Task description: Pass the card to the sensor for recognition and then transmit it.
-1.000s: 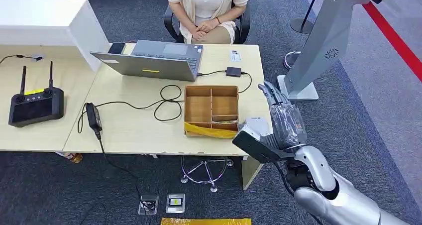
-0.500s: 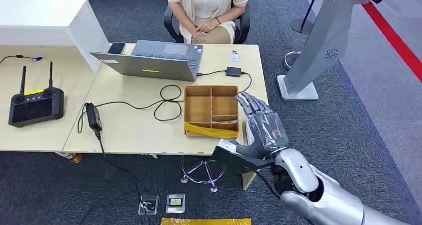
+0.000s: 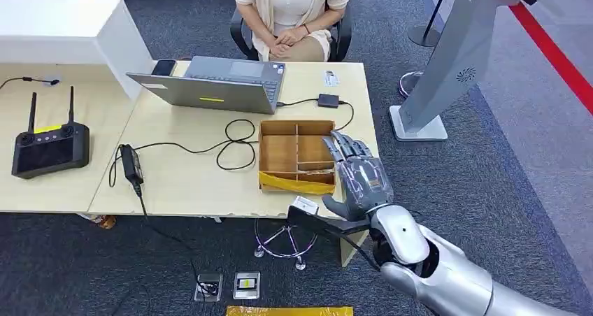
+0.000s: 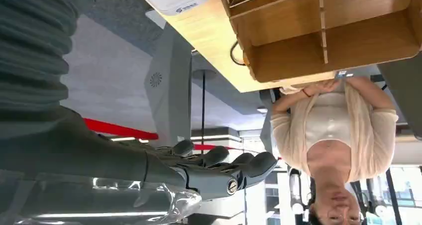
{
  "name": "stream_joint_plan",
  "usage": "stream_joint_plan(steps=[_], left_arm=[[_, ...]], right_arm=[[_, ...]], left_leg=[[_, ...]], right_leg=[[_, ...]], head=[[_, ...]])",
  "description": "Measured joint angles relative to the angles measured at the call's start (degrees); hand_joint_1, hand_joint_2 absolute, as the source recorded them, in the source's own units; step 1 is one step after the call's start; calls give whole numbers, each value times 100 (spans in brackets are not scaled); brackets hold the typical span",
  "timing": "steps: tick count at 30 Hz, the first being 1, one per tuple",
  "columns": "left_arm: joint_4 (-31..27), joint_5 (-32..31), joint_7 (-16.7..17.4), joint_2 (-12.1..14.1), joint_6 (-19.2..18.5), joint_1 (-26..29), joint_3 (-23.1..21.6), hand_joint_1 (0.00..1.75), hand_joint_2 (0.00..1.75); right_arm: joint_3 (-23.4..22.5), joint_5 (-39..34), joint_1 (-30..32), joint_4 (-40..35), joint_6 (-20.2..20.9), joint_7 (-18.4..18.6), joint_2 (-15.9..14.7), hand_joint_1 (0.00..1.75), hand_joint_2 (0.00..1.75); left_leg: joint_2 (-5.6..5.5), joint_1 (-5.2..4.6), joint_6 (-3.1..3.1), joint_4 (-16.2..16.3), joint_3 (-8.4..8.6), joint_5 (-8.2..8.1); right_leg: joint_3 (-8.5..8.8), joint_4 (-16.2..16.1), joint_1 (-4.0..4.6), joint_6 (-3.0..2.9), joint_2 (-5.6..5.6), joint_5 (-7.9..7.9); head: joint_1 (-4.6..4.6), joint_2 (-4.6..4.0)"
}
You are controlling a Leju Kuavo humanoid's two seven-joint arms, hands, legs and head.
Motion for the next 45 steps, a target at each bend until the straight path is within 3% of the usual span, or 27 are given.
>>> stream_joint_plan(steps=[38, 45], left_arm=[[0, -236, 20, 20, -131, -1, -50, 0, 0], [0, -266, 13, 30, -197, -1, -50, 0, 0]], right_arm=[[-138, -26, -306, 1987, -295, -474, 1021, 0, 175], [-170, 15, -305, 2166, -295, -461, 1091, 0, 175]], left_leg=[[0, 3, -1, 0, 1, 0], [0, 3, -1, 0, 1, 0]], right_leg=[[0, 1, 3, -1, 1, 0], [-1, 1, 3, -1, 2, 0]], head=[[0, 0], [0, 0]])
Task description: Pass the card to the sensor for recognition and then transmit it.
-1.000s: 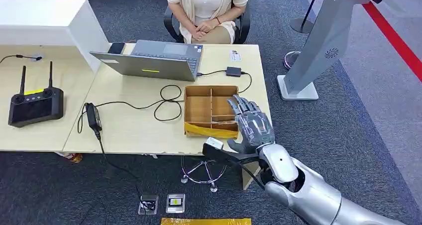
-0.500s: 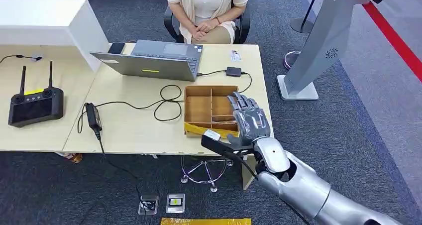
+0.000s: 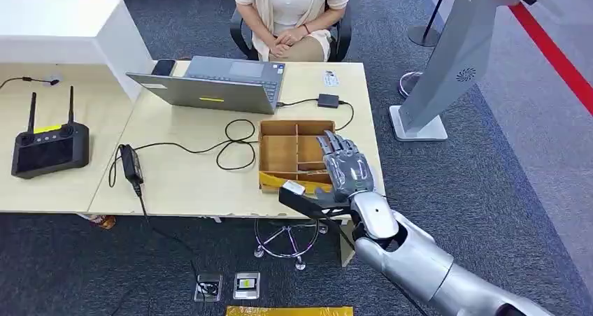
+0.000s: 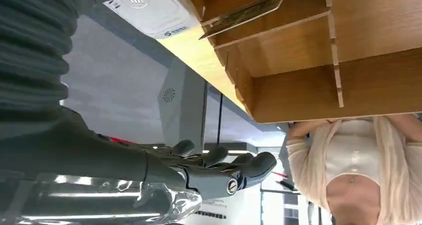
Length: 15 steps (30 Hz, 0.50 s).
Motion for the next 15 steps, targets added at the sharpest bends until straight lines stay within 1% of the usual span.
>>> stream_joint_plan(steps=[15], left_arm=[[0, -33, 0, 18, -46, 0, -2, 0, 0]], right_arm=[[-87, 39, 2, 203, -50, -24, 72, 0, 175]], left_leg=[[0, 1, 0, 0, 0, 0]], right_leg=[[0, 0, 1, 0, 0, 0]], head=[[-2, 0]])
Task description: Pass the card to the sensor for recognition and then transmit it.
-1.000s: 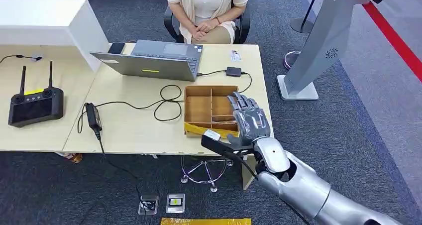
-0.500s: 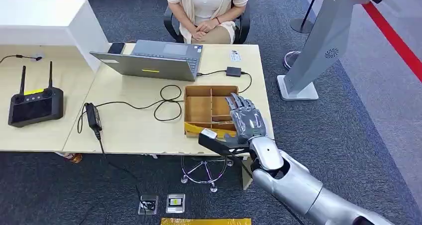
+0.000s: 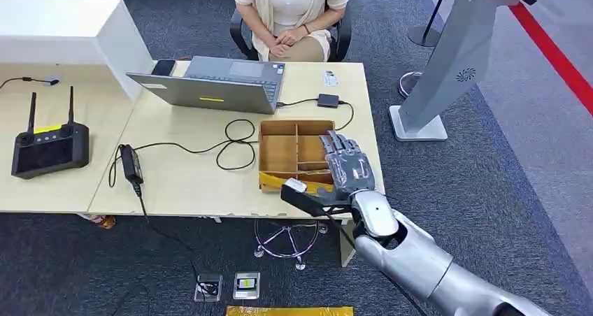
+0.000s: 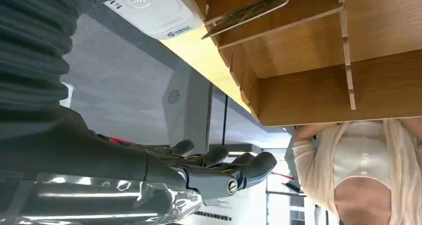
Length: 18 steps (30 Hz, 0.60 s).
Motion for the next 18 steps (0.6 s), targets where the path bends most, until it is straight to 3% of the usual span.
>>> stream_joint_plan(steps=[18], left_arm=[[0, 22, 0, 0, 11, 0, 0, 0, 0]], right_arm=[[-15, 166, -2, 361, -20, -170, 304, 0, 175]], left_leg=[[0, 1, 0, 0, 0, 0]], right_leg=[[0, 0, 1, 0, 0, 0]], head=[[2, 0]])
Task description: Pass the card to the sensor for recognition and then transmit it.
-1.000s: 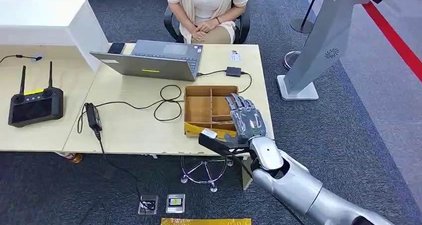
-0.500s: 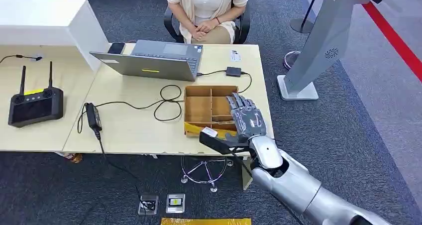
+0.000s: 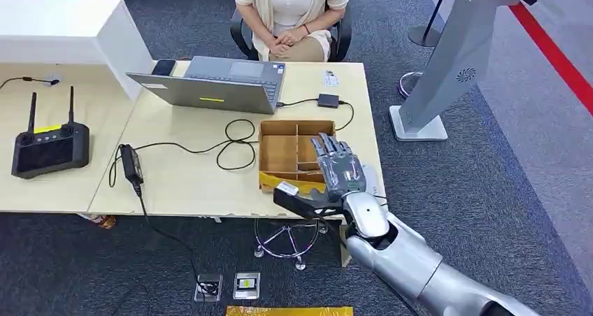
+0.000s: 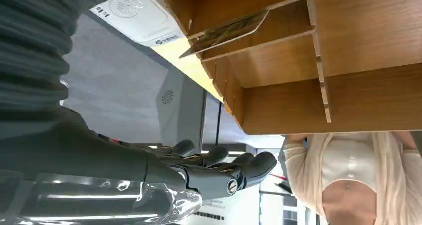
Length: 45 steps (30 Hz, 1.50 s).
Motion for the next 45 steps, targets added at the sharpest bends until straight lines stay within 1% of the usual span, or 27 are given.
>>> stream_joint_plan(steps=[18, 26, 36, 45], left_arm=[[0, 2, -20, 0, 35, 0, 0, 0, 0], [2, 57, -22, 0, 50, 1, 2, 0, 0], [2, 42, -55, 0, 13, 1, 2, 0, 0], [0, 44, -90, -7, 22, 0, 2, 0, 0]], right_arm=[[-170, 7, 2, 247, 2, 2, 59, 0, 175], [-289, -101, 2, 347, -11, 52, 55, 0, 175], [-308, -90, 3, 468, 11, -20, 138, 0, 175], [-308, -68, 1, 590, -7, -173, 269, 0, 175]], left_leg=[[0, 0, 0, 0, 0, 0], [0, 0, 0, 0, 0, 0], [0, 1, 0, 0, 0, 0], [0, 1, 0, 0, 0, 0]], right_leg=[[0, 0, 1, 0, 0, 0], [0, -1, 0, 0, 1, 0], [0, 0, 1, 0, 1, 0], [0, 0, 1, 0, 1, 0]], head=[[0, 0], [0, 0], [0, 0], [0, 0]])
